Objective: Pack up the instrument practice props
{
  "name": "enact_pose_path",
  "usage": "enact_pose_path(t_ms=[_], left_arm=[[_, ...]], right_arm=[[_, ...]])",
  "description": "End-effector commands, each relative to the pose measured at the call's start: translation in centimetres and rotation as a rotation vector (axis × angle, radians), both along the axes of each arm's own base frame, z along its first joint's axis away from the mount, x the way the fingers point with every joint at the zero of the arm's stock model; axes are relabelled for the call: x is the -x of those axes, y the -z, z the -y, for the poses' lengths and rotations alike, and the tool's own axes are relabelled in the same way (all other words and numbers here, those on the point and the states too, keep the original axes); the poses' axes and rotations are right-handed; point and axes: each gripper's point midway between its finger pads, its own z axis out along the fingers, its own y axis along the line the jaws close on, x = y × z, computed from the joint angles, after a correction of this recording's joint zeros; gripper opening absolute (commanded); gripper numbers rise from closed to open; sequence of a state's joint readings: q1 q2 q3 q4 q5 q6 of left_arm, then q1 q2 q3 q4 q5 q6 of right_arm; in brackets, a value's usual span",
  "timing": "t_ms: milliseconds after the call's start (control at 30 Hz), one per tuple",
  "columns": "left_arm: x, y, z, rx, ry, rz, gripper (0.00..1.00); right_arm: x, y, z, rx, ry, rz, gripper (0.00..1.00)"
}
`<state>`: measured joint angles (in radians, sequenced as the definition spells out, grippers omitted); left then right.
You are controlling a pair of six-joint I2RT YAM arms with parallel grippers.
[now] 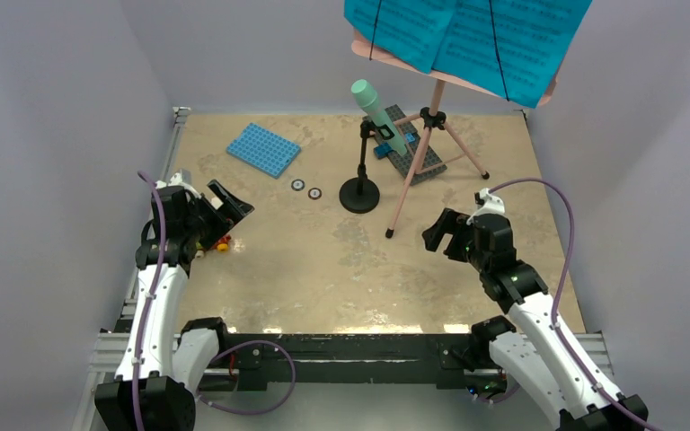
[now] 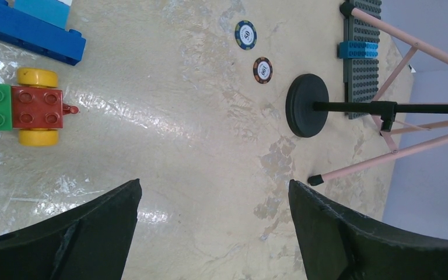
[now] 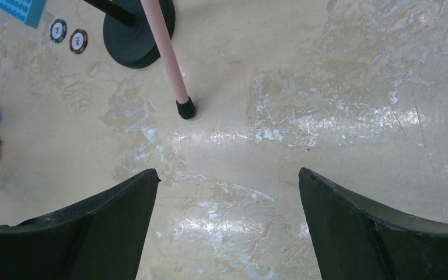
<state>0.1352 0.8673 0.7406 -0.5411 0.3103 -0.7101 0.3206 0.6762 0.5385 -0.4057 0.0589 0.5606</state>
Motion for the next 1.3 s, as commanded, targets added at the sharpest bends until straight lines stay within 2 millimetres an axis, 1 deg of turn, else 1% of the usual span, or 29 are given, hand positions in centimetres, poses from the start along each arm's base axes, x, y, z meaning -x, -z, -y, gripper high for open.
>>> enact_pose_path(t_ms=[0, 33, 100, 167, 233, 300, 333, 367, 433, 467, 500, 567, 600, 633, 667, 700, 733, 767, 800, 833, 900, 1033, 1167, 1267], left_arm=[[-0.4, -1.4, 0.6, -0.011, 0.055, 0.075, 1.00], [-0.6, -1.9, 1.0, -0.012, 0.083, 0.100, 1.00], [-0.9, -3.2, 2.6, -0.032, 0.151, 0.160, 1.00], [-1.2, -4.5, 4.7, -0.095, 0.221, 0.221, 1.00], [-1.7, -6.1, 7.0, -0.144, 0.292, 0.319, 1.00], [-2.4, -7.6, 9.5, -0.176, 0.360, 0.459, 1.00], [-2.5, -8.3, 11.1, -0.168, 0.416, 0.546, 1.00], [-2.9, -9.7, 12.1, -0.162, 0.449, 0.675, 1.00], [-3.4, -11.2, 13.2, -0.141, 0.476, 0.851, 1.00], [-3.9, -11.6, 13.6, -0.147, 0.484, 0.897, 1.00], [-4.6, -11.9, 14.0, -0.163, 0.504, 0.917, 0.97], [-6.6, -12.2, 15.3, -0.183, 0.565, 0.900, 0.88], [-7.4, -12.5, 16.1, -0.179, 0.598, 0.895, 0.81], [-8.3, -13.3, 16.8, -0.177, 0.619, 0.909, 0.76], [-9.0, -13.1, 17.2, -0.169, 0.631, 0.908, 0.77], [-9.7, -13.7, 17.6, -0.162, 0.630, 0.926, 0.83], [-10.3, -13.7, 17.9, -0.156, 0.627, 0.933, 0.91], [-10.7, -14.1, 18.3, -0.160, 0.631, 0.961, 0.96], [-10.9, -13.8, 19.0, -0.165, 0.662, 0.977, 1.00], [-11.0, -13.7, 19.6, -0.185, 0.697, 1.004, 1.00], [-11.0, -13.6, 21.0, -0.197, 0.760, 1.031, 0.99], [-11.1, -13.6, 23.2, -0.157, 0.865, 1.082, 0.89], [-12.0, -13.7, 24.6, -0.183, 0.873, 1.156, 0.84], [-12.8, -13.3, 25.8, -0.219, 0.900, 1.164, 0.81]], right_arm=[[-0.6, -2.8, -0.5, -0.022, -0.020, 0.068, 0.95], [-0.6, -3.0, -0.5, -0.019, -0.026, 0.072, 0.95], [-0.5, -3.5, -0.7, -0.015, -0.048, 0.092, 0.95], [-0.6, -3.9, -0.8, -0.016, -0.058, 0.109, 0.94], [-0.7, -4.2, -1.0, -0.020, -0.063, 0.125, 0.94], [-0.8, -4.3, -1.2, -0.029, -0.074, 0.123, 0.94], [-0.8, -4.4, -1.2, -0.030, -0.073, 0.121, 0.94], [-0.8, -4.3, -1.3, -0.032, -0.072, 0.118, 0.93], [-0.6, -4.1, -1.6, -0.039, -0.089, 0.106, 0.93], [-0.6, -4.0, -1.5, -0.037, -0.087, 0.103, 0.92], [-0.6, -4.0, -1.4, -0.033, -0.081, 0.101, 0.92], [-0.5, -4.0, -1.3, -0.026, -0.086, 0.101, 0.92], [-0.4, -3.9, -1.3, -0.023, -0.088, 0.100, 0.92], [-0.4, -3.9, -1.3, -0.022, -0.088, 0.100, 0.92], [-0.3, -4.0, -1.3, -0.023, -0.091, 0.102, 0.92], [-0.3, -3.9, -1.4, -0.026, -0.095, 0.101, 0.91], [-0.2, -4.0, -1.5, -0.030, -0.100, 0.103, 0.91], [-0.2, -4.0, -1.6, -0.035, -0.105, 0.102, 0.91], [-0.1, -4.1, -1.7, -0.041, -0.110, 0.105, 0.91], [-0.1, -3.9, -1.8, -0.046, -0.114, 0.103, 0.91], [0.0, -3.8, -2.0, -0.052, -0.121, 0.102, 0.91], [-0.1, -3.7, -2.2, -0.058, -0.129, 0.103, 0.91], [0.0, -3.9, -2.3, -0.058, -0.136, 0.102, 0.91], [0.1, -4.0, -2.4, -0.065, -0.143, 0.106, 0.91]])
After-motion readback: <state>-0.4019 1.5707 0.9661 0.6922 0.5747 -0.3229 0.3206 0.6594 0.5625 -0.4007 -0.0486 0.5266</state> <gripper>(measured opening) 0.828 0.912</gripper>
